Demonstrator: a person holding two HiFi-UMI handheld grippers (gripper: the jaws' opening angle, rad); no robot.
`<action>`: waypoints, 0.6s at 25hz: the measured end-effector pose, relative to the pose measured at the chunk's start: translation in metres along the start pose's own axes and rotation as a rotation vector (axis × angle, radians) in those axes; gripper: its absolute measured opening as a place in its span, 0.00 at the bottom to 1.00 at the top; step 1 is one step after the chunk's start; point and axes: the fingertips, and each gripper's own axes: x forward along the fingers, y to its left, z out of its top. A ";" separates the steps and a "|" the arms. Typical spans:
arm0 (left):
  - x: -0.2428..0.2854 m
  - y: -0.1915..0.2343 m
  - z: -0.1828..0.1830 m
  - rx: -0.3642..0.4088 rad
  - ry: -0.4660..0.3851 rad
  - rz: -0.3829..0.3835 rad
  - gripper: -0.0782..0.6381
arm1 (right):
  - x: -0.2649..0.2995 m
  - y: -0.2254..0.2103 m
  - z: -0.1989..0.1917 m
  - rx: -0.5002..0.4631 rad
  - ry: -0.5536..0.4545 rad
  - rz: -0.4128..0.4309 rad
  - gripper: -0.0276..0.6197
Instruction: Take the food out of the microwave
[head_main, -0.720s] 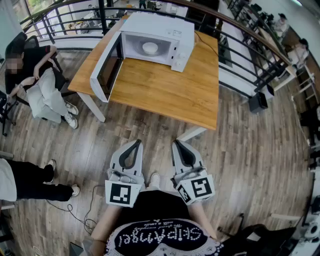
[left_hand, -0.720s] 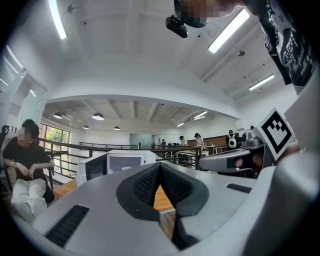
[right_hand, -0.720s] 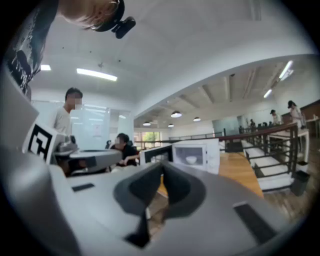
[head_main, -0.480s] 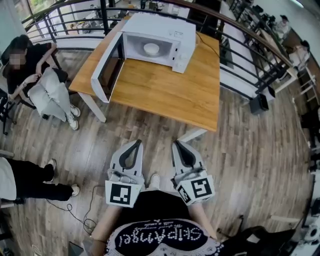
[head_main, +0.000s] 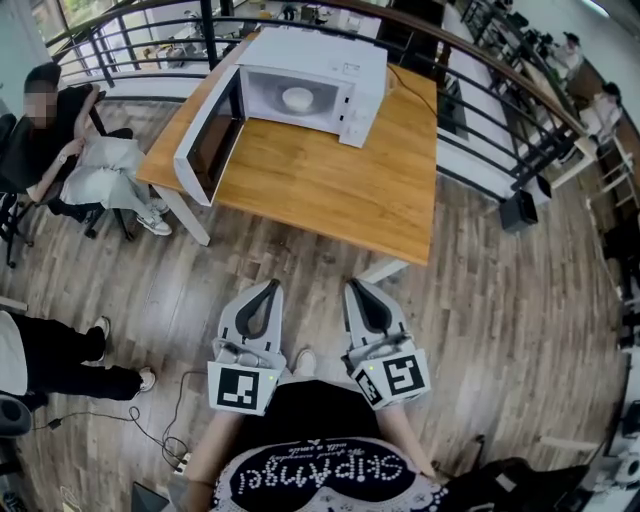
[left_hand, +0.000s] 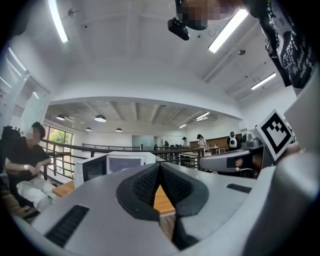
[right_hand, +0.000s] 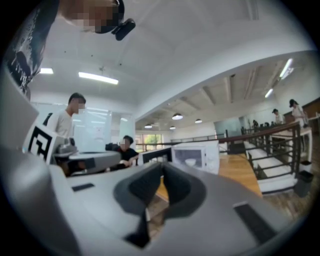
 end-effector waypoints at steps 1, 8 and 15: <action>0.001 -0.002 0.000 0.002 -0.004 0.002 0.15 | -0.001 -0.003 -0.001 -0.001 -0.003 0.003 0.10; 0.002 -0.012 -0.007 0.001 0.009 -0.004 0.15 | -0.005 -0.013 -0.006 -0.008 0.006 0.027 0.10; 0.019 0.011 -0.005 0.028 -0.001 -0.006 0.15 | 0.014 -0.015 -0.013 0.000 0.026 0.027 0.10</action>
